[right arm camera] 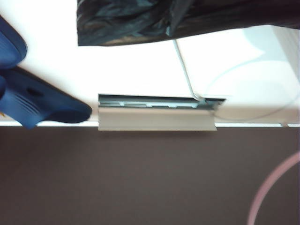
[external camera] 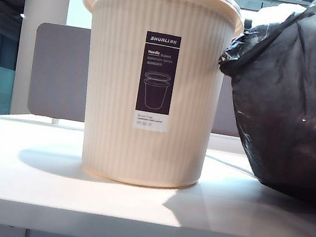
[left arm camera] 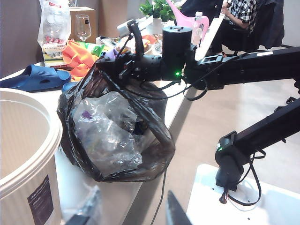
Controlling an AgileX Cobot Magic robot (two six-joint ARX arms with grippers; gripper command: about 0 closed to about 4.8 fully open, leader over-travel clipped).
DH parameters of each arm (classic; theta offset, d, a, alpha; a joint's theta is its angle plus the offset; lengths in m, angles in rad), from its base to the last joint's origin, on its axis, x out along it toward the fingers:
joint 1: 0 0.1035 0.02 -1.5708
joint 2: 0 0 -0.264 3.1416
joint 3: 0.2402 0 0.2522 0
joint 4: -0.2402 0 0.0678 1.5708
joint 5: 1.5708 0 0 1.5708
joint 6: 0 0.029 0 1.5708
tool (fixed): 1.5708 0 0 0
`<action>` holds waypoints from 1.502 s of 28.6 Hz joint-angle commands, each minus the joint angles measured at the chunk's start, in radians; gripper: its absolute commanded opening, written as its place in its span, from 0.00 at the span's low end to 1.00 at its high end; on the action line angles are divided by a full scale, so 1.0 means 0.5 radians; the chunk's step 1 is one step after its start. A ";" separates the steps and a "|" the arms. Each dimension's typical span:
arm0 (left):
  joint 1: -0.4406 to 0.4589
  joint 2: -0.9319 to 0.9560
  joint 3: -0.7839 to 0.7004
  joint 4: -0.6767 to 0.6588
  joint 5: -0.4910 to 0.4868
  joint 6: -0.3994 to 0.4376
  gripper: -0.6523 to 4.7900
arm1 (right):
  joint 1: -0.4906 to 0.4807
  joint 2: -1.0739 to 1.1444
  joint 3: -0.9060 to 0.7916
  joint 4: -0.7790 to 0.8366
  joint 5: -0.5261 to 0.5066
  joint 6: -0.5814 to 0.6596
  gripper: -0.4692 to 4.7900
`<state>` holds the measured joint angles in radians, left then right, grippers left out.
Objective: Open the ring lid of the trash can, pull out the black garbage bag inside, and place it on the table.
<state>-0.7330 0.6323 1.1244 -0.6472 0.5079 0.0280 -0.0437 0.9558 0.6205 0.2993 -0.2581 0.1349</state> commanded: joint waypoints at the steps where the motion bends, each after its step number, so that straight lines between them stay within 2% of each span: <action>1: -0.002 -0.018 -0.021 0.036 0.001 -0.005 0.44 | 0.005 -0.090 0.007 0.055 -0.021 0.008 0.08; 5: -0.002 -0.075 -0.137 0.093 0.001 -0.027 0.44 | 0.004 -0.208 0.004 0.054 -0.021 0.014 0.08; 12: -0.002 -0.272 -0.424 0.367 -0.019 -0.140 0.44 | 0.004 -0.462 -0.115 0.063 -0.019 0.062 0.08; 19: -0.002 -0.366 -0.444 0.372 -0.179 -0.140 0.44 | 0.003 -0.693 -0.298 0.092 0.002 0.139 0.08; 24: -0.002 -0.404 -0.444 0.370 -0.179 -0.151 0.44 | 0.002 -0.835 -0.402 0.091 0.110 0.217 0.08; 36: -0.002 -0.487 -0.455 0.362 -0.179 -0.192 0.44 | 0.002 -1.080 -0.567 0.021 0.131 0.278 0.08; 43: -0.002 -0.623 -0.653 0.388 -0.262 -0.194 0.44 | 0.002 -1.174 -0.583 -0.073 0.131 0.275 0.08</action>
<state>-0.7330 0.3374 0.8246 -0.4664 0.4015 -0.0658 -0.0437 0.3717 0.3298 0.2535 -0.1955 0.2695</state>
